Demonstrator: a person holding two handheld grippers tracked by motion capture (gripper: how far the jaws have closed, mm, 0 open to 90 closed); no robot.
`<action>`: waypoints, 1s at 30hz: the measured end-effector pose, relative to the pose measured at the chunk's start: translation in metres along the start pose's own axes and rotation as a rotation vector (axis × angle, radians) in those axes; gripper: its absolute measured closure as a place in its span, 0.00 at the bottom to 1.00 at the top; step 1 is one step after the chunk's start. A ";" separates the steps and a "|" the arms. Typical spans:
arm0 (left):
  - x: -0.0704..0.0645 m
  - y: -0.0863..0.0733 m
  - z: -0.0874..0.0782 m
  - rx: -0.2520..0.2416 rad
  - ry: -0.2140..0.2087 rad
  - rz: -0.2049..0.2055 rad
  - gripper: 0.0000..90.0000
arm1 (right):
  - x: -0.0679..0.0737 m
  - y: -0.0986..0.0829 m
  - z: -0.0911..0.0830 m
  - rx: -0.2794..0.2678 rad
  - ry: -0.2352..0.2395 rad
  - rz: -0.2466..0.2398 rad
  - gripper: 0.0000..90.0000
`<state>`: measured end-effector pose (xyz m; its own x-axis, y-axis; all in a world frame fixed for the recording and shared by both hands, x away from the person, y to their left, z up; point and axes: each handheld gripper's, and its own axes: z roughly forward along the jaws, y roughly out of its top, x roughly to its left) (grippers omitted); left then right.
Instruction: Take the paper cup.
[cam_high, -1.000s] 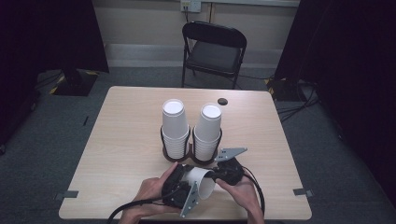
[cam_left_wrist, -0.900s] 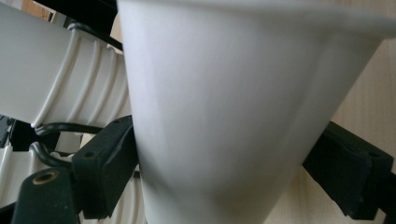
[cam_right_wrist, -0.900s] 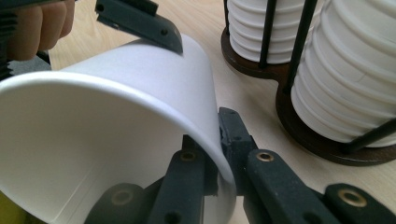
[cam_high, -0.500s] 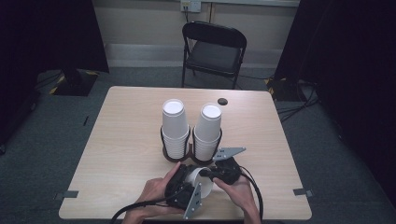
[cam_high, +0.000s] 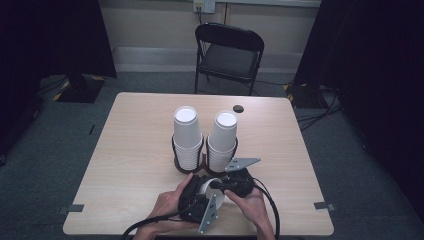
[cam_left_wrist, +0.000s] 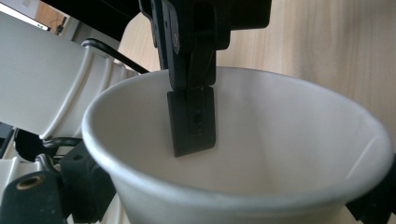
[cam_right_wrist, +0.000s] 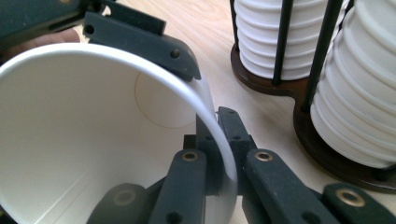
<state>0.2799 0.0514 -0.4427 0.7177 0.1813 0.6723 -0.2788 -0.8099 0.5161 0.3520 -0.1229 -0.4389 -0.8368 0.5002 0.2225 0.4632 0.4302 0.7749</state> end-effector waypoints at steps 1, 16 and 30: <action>0.001 0.000 0.001 0.003 -0.006 -0.012 0.11 | 0.000 0.000 0.001 0.000 -0.003 -0.002 0.98; 0.005 -0.006 0.004 -0.036 -0.008 -0.100 0.13 | -0.001 0.001 -0.001 -0.031 -0.024 0.026 0.90; 0.012 -0.018 0.002 -0.070 0.002 -0.220 0.13 | 0.002 -0.002 -0.010 -0.095 -0.044 0.050 0.77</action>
<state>0.2952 0.0670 -0.4450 0.7649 0.3507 0.5402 -0.1592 -0.7098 0.6862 0.3469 -0.1300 -0.4340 -0.7988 0.5527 0.2377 0.4724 0.3314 0.8167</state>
